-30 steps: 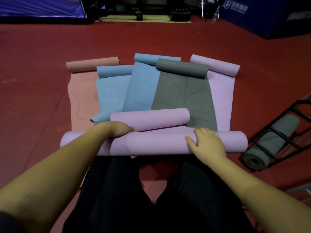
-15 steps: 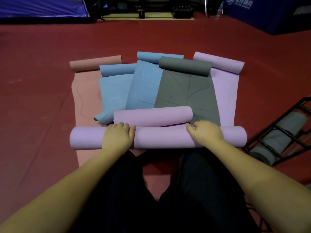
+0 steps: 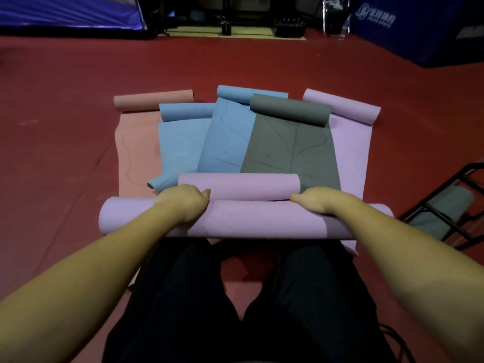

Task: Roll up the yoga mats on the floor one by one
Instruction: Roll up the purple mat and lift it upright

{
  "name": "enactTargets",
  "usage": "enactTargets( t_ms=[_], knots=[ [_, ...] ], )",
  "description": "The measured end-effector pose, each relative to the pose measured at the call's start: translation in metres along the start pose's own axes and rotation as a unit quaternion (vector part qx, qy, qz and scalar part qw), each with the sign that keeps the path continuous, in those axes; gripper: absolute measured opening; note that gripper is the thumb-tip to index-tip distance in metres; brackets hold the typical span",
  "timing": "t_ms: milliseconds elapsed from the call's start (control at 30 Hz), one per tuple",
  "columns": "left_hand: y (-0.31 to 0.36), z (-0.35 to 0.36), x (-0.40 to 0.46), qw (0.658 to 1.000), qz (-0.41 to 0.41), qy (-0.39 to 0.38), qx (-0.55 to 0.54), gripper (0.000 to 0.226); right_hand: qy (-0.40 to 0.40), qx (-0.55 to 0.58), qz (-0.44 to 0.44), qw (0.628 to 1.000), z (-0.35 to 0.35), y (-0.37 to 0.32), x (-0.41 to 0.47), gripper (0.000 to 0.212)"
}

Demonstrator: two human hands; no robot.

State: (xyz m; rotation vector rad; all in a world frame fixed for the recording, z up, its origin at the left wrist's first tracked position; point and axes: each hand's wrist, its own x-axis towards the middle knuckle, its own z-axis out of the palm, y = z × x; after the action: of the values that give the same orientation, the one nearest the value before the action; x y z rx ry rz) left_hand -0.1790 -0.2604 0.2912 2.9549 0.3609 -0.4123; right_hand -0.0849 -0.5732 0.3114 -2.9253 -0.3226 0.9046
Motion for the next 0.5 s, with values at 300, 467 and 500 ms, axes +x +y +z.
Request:
enactTargets(
  t_ms=[300,467,500],
  knots=[
    [0.011,-0.014,0.014,0.989,-0.045,-0.131,-0.058,0.055,0.095,0.015,-0.019,0.995,0.016,0.005,0.017,0.043],
    [0.007,-0.02,0.027,0.968,-0.089,-0.193,-0.133,0.034,0.292,0.023,-0.024,0.956,0.031,0.005,0.001,0.046],
    [0.007,-0.021,0.03,0.959,-0.099,-0.216,-0.156,0.028,0.31,0.025,-0.034,0.95,0.037,0.007,-0.003,0.044]
  ],
)
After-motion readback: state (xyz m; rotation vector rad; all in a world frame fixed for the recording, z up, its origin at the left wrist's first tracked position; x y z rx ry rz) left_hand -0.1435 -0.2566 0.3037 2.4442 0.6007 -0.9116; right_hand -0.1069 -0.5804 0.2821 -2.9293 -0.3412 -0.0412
